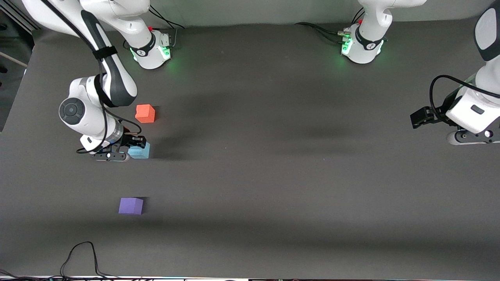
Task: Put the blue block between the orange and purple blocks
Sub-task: 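Carry the blue block toward the orange block with the right gripper, then lower the blue block between the orange and purple blocks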
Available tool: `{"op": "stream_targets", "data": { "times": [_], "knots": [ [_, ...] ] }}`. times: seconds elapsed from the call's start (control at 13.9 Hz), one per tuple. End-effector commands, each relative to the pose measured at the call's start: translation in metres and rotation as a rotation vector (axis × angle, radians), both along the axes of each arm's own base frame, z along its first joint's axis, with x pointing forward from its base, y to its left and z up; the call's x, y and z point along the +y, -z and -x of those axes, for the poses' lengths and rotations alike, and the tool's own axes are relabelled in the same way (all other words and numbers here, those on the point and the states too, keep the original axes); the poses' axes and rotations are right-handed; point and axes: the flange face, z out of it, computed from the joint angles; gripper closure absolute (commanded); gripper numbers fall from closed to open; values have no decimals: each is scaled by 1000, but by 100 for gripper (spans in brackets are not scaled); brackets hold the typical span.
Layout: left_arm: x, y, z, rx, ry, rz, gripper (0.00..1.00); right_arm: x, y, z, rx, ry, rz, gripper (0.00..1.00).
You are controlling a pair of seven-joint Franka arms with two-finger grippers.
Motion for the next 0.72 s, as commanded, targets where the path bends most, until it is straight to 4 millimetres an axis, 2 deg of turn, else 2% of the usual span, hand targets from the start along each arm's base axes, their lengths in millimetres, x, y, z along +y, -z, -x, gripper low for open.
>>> {"op": "stream_targets", "data": {
  "times": [0.0,0.29,0.65],
  "knots": [
    [-4,-5,-2,-2,4,6,0,-6,20,-2,8,-4,-17,66],
    [-4,-5,-2,-1,2,7,0,-5,46,-5,0,-4,-17,66],
    [-3,-4,-2,-1,6,6,0,-5,52,-6,-3,-31,-18,66]
  ]
}}
